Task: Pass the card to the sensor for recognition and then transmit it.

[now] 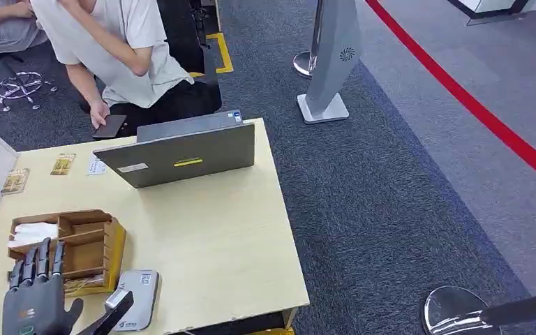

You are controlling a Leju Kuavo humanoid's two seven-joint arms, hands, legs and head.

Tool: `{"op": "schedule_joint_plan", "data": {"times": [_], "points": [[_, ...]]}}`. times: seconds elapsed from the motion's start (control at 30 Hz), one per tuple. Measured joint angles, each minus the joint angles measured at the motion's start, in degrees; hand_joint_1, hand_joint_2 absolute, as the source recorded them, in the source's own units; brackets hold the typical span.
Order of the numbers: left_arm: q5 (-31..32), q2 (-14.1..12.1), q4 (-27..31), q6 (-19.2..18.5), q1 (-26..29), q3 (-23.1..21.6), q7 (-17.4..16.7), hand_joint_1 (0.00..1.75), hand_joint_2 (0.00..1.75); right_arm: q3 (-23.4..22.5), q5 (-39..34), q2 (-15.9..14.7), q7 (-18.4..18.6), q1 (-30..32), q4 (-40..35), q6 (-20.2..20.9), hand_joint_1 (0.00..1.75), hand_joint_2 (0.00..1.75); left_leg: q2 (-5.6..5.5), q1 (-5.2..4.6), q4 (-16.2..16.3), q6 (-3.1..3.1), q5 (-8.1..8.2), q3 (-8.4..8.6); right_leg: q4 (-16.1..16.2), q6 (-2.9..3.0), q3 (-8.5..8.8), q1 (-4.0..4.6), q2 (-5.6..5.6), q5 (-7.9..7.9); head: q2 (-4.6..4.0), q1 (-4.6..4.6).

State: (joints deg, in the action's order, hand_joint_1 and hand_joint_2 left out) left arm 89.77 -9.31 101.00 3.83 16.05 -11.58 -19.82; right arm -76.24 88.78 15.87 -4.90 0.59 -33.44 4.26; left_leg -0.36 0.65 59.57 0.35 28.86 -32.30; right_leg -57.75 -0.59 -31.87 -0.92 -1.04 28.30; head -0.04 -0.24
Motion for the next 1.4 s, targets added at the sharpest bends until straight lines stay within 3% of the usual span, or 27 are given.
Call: {"op": "schedule_joint_plan", "data": {"times": [0.57, 1.4], "points": [[-1.01, -0.33, -0.11, -1.82, -0.24, -0.85, -2.25, 0.00, 1.75, 0.00, 0.00, -0.74, 0.13, -0.21, 1.53, -0.75, 0.00, 1.75, 0.00, 0.00, 0.00, 0.00, 0.00, -0.01, 0.00, 0.00, 0.00, 0.00, 0.00, 0.00, 0.00, 0.00], [-0.92, -0.26, -1.29, -2.43, -0.29, 0.28, -1.95, 0.00, 1.75, 0.07, 0.00, -0.87, 0.59, -0.25, 1.79, -0.92, 0.00, 1.75, -0.01, 0.00, 0.00, 0.00, 0.00, -0.01, 0.00, 0.00, 0.00, 0.00, 0.00, 0.00, 0.00, 0.00]]}}
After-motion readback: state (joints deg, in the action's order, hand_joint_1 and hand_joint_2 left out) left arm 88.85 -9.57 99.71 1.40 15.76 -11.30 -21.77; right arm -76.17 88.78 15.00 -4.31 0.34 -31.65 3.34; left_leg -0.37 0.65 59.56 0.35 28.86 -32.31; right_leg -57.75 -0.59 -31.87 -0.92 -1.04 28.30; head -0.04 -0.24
